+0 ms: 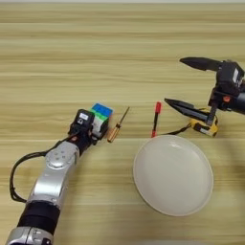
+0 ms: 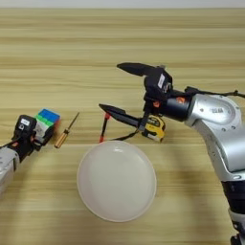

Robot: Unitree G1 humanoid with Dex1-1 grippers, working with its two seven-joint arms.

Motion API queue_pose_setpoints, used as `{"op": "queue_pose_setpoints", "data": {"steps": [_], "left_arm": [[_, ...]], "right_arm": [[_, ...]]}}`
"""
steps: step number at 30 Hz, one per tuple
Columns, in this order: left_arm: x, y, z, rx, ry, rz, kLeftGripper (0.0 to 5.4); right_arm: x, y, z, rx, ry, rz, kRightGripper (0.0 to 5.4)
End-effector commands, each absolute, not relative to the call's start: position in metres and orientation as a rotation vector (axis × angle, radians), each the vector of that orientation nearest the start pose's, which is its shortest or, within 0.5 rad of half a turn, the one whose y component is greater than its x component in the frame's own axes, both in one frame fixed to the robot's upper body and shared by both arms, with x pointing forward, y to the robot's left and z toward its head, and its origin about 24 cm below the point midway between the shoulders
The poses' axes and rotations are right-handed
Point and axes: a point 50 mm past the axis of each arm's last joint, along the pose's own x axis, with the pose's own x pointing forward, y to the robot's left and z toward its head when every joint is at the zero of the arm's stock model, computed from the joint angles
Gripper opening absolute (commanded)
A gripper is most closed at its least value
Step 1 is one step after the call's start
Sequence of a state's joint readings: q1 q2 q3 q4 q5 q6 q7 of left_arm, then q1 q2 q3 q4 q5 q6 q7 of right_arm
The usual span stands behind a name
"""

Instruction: Move the objects on the table

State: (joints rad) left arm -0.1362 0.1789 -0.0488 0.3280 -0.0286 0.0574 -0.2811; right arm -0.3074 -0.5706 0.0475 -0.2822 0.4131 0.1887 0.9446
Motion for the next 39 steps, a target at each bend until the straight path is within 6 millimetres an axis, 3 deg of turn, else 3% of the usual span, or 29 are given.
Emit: {"op": "queue_pose_setpoints", "data": {"steps": [1, 3, 17, 23, 30, 39], "left_arm": [[0.272, 0.163, -0.004, 0.137, 0.293, -0.33, 3.29], [0.273, 0.163, -0.004, 0.143, 0.297, -0.333, 3.29], [0.271, 0.158, -0.004, 0.18, 0.285, -0.365, 5.22], [0.273, 0.158, 0.005, 0.193, 0.225, -0.37, 5.36], [0.278, 0.162, 0.033, 0.207, 0.077, -0.388, 5.36], [0.287, 0.182, 0.047, 0.136, 0.004, -0.357, 5.36]], "right_arm": [[0.259, -0.153, 0.18, -0.362, -0.262, 1.156, 5.4], [0.259, -0.153, 0.181, -0.363, -0.265, 1.16, 5.4], [0.259, -0.151, 0.178, -0.351, -0.266, 1.166, 5.4], [0.259, -0.149, 0.175, -0.342, -0.264, 1.164, 5.4], [0.263, -0.152, 0.169, -0.327, -0.227, 1.132, 5.4], [0.277, -0.175, 0.142, -0.399, -0.034, 1.026, 5.4]]}}
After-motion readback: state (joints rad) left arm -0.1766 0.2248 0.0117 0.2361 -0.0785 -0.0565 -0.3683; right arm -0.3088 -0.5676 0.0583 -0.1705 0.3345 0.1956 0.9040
